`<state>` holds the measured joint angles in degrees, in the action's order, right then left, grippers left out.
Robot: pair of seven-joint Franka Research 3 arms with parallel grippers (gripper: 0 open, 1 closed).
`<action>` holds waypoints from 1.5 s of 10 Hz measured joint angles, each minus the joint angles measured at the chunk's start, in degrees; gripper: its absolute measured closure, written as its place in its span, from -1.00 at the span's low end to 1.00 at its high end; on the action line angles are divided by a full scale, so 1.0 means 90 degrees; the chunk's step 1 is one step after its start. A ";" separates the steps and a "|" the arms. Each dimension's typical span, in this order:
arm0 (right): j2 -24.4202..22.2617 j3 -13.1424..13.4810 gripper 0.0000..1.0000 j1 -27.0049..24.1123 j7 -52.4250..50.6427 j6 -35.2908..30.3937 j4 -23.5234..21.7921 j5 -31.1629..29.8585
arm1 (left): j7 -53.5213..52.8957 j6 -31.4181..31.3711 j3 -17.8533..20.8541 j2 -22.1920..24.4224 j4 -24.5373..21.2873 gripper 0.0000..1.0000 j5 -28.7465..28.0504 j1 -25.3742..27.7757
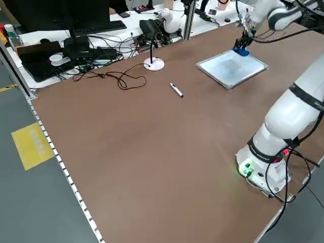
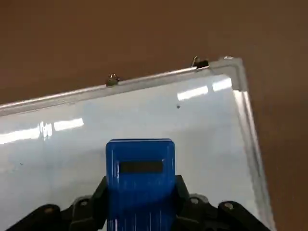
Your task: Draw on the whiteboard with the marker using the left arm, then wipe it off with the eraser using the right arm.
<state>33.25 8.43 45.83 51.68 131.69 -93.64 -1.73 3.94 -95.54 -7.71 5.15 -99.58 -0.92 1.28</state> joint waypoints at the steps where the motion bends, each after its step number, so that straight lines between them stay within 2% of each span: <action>1: -0.0189 -0.0043 -0.11 -0.0119 -0.0217 -0.0067 -0.0132 0.0006 | 0.0000 0.0000 0.0000 0.0000 0.0000 -0.99 0.0000 0.0000; 2: -0.0299 -0.0058 -0.11 -0.0192 -0.0379 0.0058 -0.0330 0.0006 | 0.0000 0.0000 0.0000 -0.0002 -0.0001 -0.99 0.0000 0.0000; 6: -0.0230 -0.0037 -0.11 -0.0317 -0.0544 0.1536 -0.1375 -0.0080 | -0.0001 -0.0015 0.0000 -0.0017 -0.0006 -0.99 0.0000 -0.0001; 11: -0.0159 -0.0030 -0.11 -0.0311 -0.0549 0.1788 -0.1541 -0.0082 | -0.0002 -0.0040 0.0000 -0.0035 -0.0007 -0.99 0.0000 -0.0001; 15: 0.0149 -0.0008 -0.11 -0.0294 -0.0549 0.2288 -0.1699 -0.0082 | -0.0002 -0.0044 0.0000 -0.0045 -0.0010 -0.99 0.0000 -0.0001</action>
<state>34.59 8.35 43.18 46.74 152.29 -108.93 -2.47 3.93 -95.94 -7.71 4.75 -99.66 -0.92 1.27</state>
